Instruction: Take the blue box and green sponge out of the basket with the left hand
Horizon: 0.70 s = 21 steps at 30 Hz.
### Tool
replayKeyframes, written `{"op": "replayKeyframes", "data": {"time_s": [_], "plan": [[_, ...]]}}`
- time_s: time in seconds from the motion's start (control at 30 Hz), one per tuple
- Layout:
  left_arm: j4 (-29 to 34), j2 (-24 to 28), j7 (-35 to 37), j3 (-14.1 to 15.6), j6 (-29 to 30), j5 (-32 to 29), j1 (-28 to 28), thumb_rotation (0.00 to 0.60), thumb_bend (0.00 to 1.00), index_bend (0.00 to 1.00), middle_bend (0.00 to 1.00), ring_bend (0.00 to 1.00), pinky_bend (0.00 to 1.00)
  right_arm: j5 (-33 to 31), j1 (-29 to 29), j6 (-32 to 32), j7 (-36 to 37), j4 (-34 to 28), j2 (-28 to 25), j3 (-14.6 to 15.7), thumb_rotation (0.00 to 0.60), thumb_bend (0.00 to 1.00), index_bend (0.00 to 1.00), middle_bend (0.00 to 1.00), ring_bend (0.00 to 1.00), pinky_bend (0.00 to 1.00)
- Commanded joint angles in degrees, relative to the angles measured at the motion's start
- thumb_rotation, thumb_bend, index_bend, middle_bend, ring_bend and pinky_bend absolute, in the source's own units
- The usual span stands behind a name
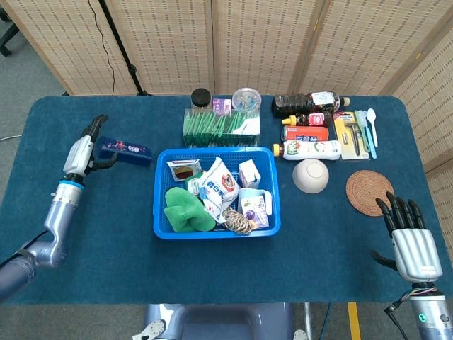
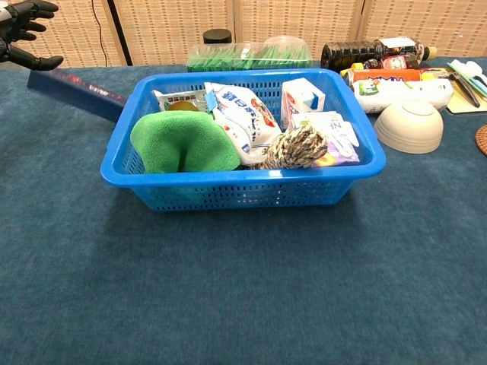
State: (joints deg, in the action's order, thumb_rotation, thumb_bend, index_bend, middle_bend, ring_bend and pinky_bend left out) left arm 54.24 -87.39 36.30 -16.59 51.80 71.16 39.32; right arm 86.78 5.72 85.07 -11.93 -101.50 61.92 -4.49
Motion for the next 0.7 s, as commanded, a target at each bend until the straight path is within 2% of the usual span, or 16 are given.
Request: {"op": "replayKeyframes", "data": {"time_s": [0.03,0.13,0.23,0.4,0.53,0.7], "plan": [[5.41,4.27,-4.13,1.21,1.02,0.67,-1.62,0.600,0.34,0.00,0.00,0.00,0.00,0.14,-0.10,0.20,0.15,-0.11,-0.12,0.04,0.600,0.00,0.00,0.00,0.00,0.00],[11.08,7.70,-8.57,2.03,3.26,1.95,-2.70,0.600,0.32,0.00,0.00,0.00,0.00,0.33,-0.17,0.36,0.41,-0.22,-0.25,0.10,0.600,0.00,0.00,0.00,0.00,0.00],[19.64,12.40,-14.39,3.74,6.40,5.46,-3.81,0.600,0.31,0.00,0.00,0.00,0.00,0.52,-0.28,0.62,0.79,-0.25,-0.45,0.11,0.600,0.00,0.00,0.00,0.00,0.00],[31.88,18.55,-21.79,6.77,6.61,11.11,-3.52,0.600,0.30,0.00,0.00,0.00,0.00,0.60,-0.35,0.80,1.17,-0.24,-0.60,0.09,0.600,0.00,0.00,0.00,0.00,0.00],[36.66,20.09,-25.95,8.68,6.08,14.57,-2.74,0.600,0.30,0.00,0.00,0.00,0.00,0.53,-0.38,0.86,1.28,-0.29,-0.66,0.05,0.600,0.00,0.00,0.00,0.00,0.00],[40.42,19.50,-31.57,10.12,3.96,14.68,-1.69,0.600,0.30,0.00,0.00,0.00,0.00,0.31,-0.31,0.70,1.21,-0.30,-0.63,-0.03,0.600,0.00,0.00,0.00,0.00,0.00]]}}
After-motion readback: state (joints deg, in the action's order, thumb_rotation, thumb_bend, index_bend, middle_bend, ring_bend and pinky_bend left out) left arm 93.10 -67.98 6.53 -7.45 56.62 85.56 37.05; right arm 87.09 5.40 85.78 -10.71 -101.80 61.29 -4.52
